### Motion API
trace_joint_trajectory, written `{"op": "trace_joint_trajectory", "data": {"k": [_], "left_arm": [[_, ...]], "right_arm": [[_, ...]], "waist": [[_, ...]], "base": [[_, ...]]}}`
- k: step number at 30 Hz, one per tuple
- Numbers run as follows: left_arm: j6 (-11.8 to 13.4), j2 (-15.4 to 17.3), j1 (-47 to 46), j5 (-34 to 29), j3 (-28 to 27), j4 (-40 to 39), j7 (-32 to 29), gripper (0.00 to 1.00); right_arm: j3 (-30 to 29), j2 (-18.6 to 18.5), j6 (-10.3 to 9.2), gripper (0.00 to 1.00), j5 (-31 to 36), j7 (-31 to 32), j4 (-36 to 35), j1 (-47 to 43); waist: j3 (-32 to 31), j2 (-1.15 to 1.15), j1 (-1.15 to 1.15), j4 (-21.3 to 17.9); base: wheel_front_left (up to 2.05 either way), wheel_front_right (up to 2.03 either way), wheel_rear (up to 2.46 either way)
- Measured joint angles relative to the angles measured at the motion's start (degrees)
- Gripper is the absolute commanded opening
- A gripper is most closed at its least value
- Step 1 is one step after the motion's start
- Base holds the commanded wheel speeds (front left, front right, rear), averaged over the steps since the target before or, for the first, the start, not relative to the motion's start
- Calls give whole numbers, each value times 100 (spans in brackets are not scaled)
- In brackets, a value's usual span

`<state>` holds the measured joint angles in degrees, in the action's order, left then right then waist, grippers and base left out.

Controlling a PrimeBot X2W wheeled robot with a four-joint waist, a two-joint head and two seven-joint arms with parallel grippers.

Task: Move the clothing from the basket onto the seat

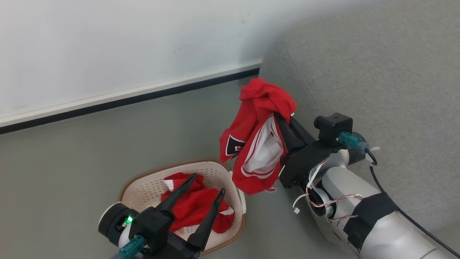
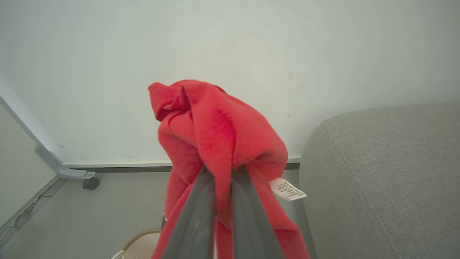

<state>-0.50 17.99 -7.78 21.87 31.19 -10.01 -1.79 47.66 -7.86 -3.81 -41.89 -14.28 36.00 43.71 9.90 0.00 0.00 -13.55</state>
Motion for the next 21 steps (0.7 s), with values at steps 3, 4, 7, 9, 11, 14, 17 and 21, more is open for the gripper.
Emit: {"op": "trace_joint_trajectory", "data": {"k": [3,4,7,9,11,14,17,21], "left_arm": [[-1,21,-9,-21,-4,-67,-22,100],[-1,30,-13,-25,-4,-101,-29,100],[-2,66,-57,-37,-8,-178,-81,100],[-7,97,-122,-49,-9,-226,-115,100],[-8,130,-168,-83,-16,-301,-133,100],[-53,183,-253,-99,-32,-360,-182,100],[-60,210,-363,-137,-43,-425,-235,100],[-115,257,-541,-159,-53,-536,-318,100]], "right_arm": [[-125,-51,-30,0,66,0,-66,1],[-176,-79,-31,0,68,0,-81,3],[-357,-187,-76,0,131,0,-164,26],[-495,-260,-82,0,160,0,-224,70],[-638,-343,-124,0,166,0,-256,165],[-882,-497,-131,0,175,0,-294,349],[-1133,-648,-174,0,229,0,-333,545],[-1480,-895,-183,0,260,-1,-343,820]], "waist": [[87,0,0,-154],[119,0,0,-203],[229,0,0,-343],[316,0,0,-424],[408,0,0,-498],[555,0,0,-593],[707,0,0,-668],[913,0,0,-726]], "base": [[0,0,0],[0,0,0],[0,0,0],[0,0,0],[0,0,0],[0,0,0],[0,0,0],[0,0,0]]}}
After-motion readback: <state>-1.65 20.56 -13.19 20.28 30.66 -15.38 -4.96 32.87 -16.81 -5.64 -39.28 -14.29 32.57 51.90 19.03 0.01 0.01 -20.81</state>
